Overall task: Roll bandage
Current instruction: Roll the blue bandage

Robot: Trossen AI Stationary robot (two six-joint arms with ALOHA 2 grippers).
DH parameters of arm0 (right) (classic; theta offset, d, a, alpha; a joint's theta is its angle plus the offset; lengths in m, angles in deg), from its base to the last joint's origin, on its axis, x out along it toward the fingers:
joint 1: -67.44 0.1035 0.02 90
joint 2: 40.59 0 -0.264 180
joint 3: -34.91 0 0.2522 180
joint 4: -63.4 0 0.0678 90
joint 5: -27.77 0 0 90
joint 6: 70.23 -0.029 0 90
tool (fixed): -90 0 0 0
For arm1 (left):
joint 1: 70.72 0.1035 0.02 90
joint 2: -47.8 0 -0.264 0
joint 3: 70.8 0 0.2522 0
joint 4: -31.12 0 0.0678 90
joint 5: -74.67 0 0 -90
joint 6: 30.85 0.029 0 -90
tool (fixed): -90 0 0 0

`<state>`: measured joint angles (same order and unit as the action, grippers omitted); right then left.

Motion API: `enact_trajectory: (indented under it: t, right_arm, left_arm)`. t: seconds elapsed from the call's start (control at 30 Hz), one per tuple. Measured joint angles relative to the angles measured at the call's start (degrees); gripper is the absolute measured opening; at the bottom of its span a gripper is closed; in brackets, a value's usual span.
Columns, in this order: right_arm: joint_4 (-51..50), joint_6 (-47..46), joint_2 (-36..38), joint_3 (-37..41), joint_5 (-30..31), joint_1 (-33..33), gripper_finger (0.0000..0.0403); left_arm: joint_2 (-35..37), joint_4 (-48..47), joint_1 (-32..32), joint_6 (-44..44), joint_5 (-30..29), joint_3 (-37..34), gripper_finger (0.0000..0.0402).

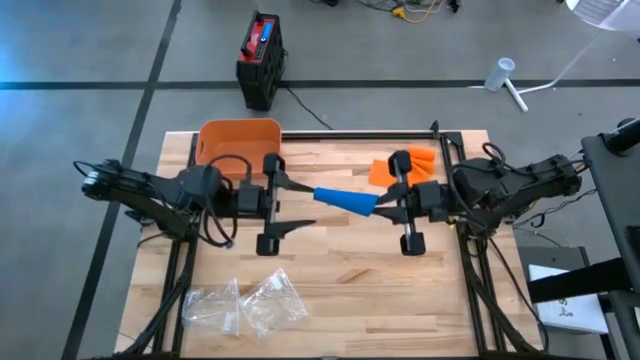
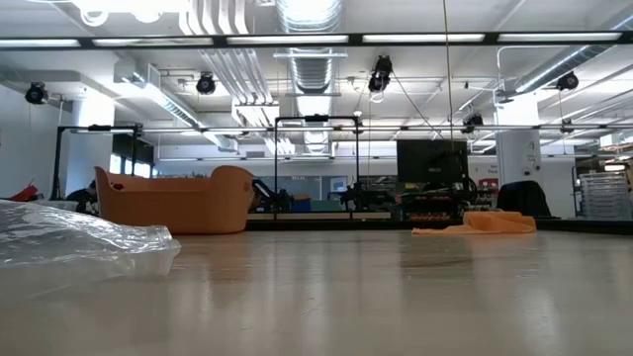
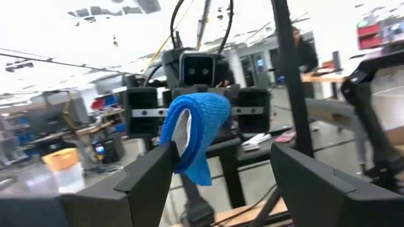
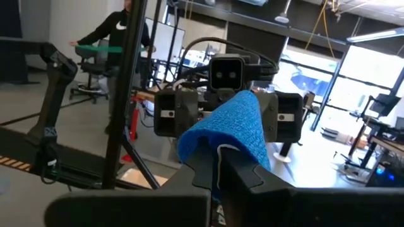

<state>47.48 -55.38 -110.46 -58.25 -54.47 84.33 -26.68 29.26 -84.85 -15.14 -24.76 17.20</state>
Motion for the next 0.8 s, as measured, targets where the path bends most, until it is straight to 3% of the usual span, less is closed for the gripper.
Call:
enact_trajectory:
  t: [0.6,0.8]
  right_arm:
    - [-5.7,-1.8,1.7,0.1,-0.3,0.2,0.0003]
    - [-7.8,-3.3,3.1,0.1,-1.5,1.3,0.0003]
  left_arm:
    - [1.0,-8.8,-0.1,-1.6,-2.3,-0.1,0.0259]
    - [1.3,-10.7,-0.2,-0.3,-7.8,-0.3,0.025]
